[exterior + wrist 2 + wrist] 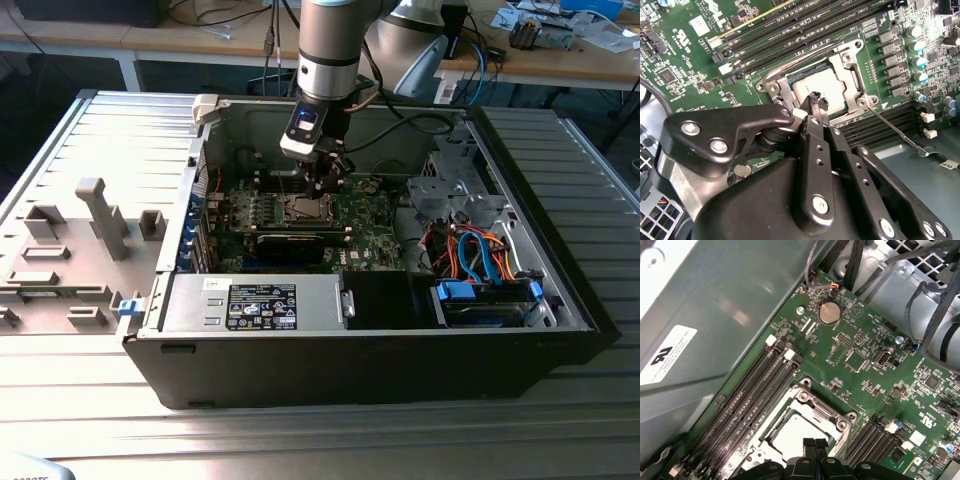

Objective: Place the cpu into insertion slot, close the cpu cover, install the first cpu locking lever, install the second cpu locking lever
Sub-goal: 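Install the first cpu locking lever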

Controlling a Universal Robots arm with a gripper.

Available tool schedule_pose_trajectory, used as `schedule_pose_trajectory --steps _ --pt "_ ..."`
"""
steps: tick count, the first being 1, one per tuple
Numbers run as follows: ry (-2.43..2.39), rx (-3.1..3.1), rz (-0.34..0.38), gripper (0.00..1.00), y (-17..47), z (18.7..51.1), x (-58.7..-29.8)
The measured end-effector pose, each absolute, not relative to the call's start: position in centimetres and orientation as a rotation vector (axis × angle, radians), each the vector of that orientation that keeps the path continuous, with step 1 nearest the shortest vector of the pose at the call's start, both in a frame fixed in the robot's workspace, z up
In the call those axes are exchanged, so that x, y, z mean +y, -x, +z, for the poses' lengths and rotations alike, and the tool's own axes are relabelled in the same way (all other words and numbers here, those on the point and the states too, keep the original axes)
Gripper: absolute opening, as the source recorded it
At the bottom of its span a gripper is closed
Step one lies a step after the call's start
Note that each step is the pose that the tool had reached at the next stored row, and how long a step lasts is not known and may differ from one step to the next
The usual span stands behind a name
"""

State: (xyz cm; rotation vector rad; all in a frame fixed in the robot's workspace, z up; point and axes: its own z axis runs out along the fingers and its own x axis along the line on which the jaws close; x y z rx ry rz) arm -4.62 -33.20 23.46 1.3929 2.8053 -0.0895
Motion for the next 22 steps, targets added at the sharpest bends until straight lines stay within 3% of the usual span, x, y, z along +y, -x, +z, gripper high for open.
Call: schedule_pose_trajectory --steps 22 --pt "-1.318 2.840 -0.089 0.11 4.62 23.46 -33.20"
